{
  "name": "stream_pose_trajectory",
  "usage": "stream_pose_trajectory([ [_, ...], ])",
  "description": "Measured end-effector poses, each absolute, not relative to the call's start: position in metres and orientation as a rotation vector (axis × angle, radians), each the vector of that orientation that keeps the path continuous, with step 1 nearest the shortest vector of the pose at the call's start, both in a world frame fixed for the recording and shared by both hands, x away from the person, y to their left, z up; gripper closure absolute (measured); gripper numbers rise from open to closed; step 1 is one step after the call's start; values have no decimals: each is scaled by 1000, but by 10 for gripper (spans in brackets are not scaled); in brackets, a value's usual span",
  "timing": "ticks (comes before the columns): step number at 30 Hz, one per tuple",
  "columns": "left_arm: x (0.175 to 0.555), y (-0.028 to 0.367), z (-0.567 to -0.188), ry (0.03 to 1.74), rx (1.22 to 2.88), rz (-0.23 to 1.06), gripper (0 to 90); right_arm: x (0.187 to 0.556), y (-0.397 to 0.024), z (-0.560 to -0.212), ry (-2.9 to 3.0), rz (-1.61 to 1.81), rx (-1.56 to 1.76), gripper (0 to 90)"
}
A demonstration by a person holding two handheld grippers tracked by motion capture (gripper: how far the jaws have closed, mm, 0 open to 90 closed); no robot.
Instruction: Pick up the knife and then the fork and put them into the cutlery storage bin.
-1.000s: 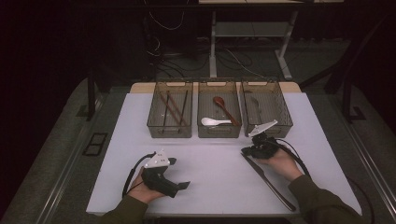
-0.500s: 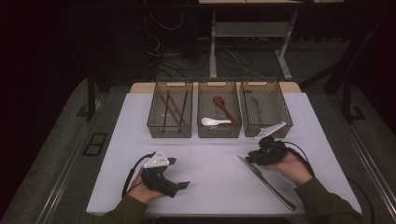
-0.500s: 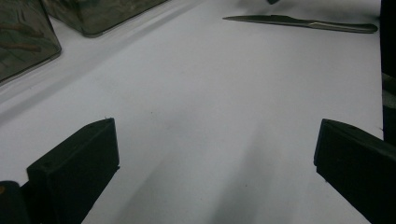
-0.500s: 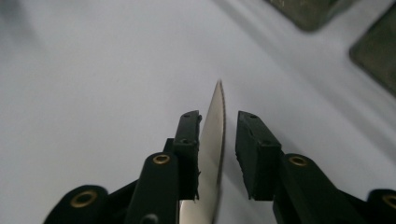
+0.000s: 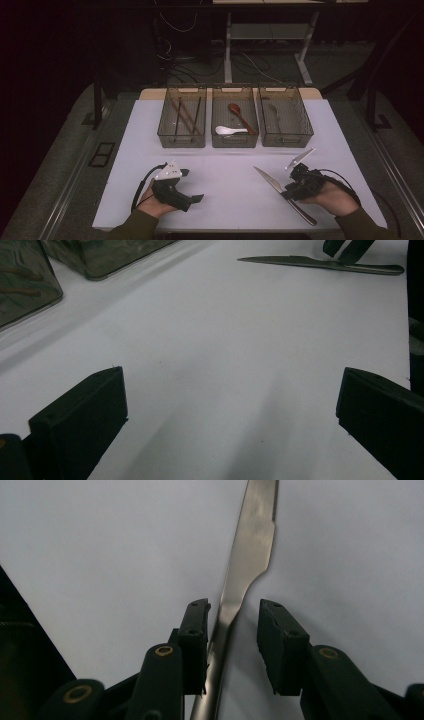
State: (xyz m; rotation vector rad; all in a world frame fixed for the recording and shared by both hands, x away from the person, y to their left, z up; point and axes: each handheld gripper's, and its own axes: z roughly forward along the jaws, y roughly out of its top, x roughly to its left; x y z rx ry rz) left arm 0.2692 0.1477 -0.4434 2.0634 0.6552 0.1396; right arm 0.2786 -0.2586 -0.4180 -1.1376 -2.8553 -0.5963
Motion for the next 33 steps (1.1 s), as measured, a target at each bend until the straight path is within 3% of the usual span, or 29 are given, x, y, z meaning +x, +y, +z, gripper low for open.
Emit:
stream_pose_trajectory([
  [20,269,148,-444,654,2069,139,0,280,-231,-419,-3005,-269,-967,719],
  [26,270,147,-444,656,2064,138,0,285,-228,-419,-3028,-224,-899,795],
  [33,269,147,-444,655,2064,137,0,287,-226,-419,-3011,-197,-867,800],
])
